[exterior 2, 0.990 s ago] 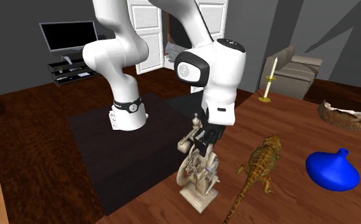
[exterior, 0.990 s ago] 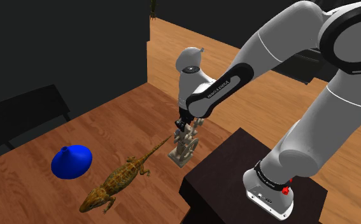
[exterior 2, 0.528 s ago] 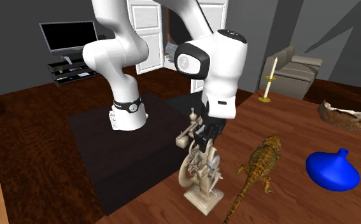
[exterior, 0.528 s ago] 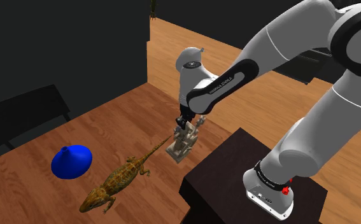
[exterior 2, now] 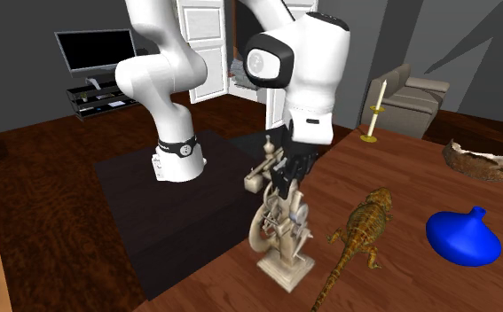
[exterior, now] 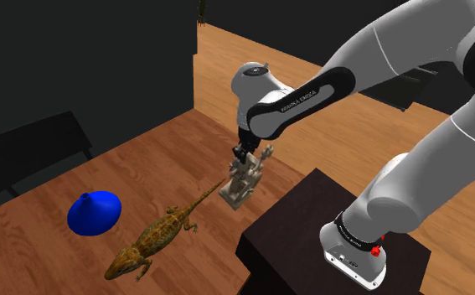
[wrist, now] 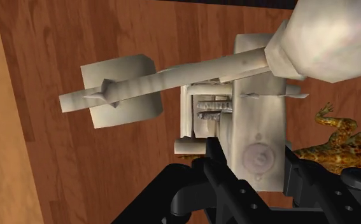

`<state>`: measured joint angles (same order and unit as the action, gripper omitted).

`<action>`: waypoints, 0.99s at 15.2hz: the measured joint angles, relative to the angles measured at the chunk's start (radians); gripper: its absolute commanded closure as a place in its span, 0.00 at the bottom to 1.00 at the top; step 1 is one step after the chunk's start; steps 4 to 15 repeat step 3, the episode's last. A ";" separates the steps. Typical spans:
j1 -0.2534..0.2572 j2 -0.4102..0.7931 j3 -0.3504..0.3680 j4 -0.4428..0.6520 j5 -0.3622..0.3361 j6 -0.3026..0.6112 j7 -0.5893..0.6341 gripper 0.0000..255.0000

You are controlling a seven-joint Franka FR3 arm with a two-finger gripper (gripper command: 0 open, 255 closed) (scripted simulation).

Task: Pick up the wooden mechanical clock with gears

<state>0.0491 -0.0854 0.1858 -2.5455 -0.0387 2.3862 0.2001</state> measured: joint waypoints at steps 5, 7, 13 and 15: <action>0.002 -0.028 0.000 0.012 0.009 -0.040 -0.006 1.00; 0.002 -0.028 0.000 0.012 0.009 -0.040 -0.006 1.00; 0.002 -0.028 0.000 0.012 0.009 -0.040 -0.006 1.00; 0.002 -0.028 0.000 0.012 0.009 -0.040 -0.006 1.00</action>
